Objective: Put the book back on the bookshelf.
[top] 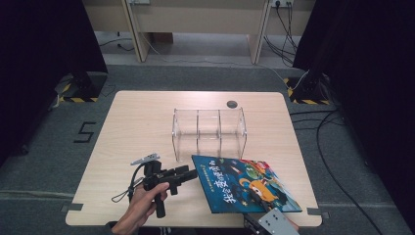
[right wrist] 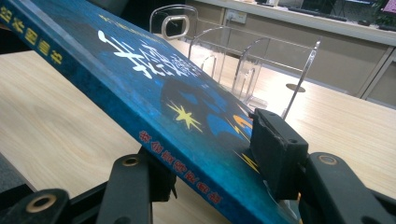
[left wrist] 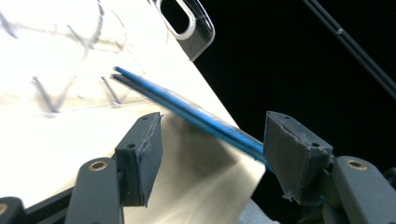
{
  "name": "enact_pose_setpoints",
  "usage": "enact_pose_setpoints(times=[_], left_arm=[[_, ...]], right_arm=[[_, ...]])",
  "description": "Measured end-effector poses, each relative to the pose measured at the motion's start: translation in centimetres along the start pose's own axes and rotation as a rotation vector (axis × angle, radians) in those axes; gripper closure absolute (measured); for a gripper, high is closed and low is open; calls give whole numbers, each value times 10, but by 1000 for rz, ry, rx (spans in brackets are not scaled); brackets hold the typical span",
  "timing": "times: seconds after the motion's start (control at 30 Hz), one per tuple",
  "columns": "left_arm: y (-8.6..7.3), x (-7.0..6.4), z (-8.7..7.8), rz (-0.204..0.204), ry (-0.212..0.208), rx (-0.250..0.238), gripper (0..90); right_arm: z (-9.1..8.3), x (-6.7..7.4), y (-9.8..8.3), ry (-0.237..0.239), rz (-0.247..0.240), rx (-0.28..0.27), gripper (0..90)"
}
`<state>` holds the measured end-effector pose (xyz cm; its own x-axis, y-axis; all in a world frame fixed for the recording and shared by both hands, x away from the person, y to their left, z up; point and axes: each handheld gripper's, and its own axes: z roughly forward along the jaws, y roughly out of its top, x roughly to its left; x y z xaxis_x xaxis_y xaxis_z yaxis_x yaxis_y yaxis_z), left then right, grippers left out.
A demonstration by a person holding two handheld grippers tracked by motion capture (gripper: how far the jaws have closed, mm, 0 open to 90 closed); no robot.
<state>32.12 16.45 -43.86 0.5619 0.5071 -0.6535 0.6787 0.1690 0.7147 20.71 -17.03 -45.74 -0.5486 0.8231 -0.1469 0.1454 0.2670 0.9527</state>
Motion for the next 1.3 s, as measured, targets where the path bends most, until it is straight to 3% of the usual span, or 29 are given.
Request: enact_pose_setpoints(times=[0.1, 0.27, 0.33, 0.43, 0.47, 0.5, 0.6, 0.67, 0.8, 1.0, 1.3], left_arm=[[-4, 2, -2, 58, 41, 18, 374], [-13, 11, 2, 206, 150, 71, 365], [-17, 18, 5, 276, 211, 89, 351], [-23, 31, 9, 316, 279, 117, 322], [-25, 37, 10, 319, 298, 140, 322], [-31, 50, 15, 361, 356, 215, 310], [-33, 56, 17, 377, 380, 257, 297], [-33, 56, 19, 375, 382, 252, 291], [-39, 53, 24, 438, 400, 299, 280], [-47, 54, 31, 465, 407, 366, 256], [-50, 55, 33, 526, 431, 367, 210]], right_arm=[[-1, -1, 0, 1, 7, -3, 533], [-1, -2, 0, 3, 9, -4, 533], [-1, -3, 0, 4, 13, -8, 532], [-2, -5, 1, 10, 34, -17, 530], [-2, -5, 1, 10, 34, -17, 530], [-3, -7, 2, 11, 44, -23, 529], [-3, -8, 2, 13, 60, -30, 527], [-4, -10, 3, 16, 70, -35, 527], [-5, -11, 3, 18, 81, -40, 527], [-5, -12, 4, 24, 88, -42, 524], [-6, -13, 6, 38, 120, -54, 517]])
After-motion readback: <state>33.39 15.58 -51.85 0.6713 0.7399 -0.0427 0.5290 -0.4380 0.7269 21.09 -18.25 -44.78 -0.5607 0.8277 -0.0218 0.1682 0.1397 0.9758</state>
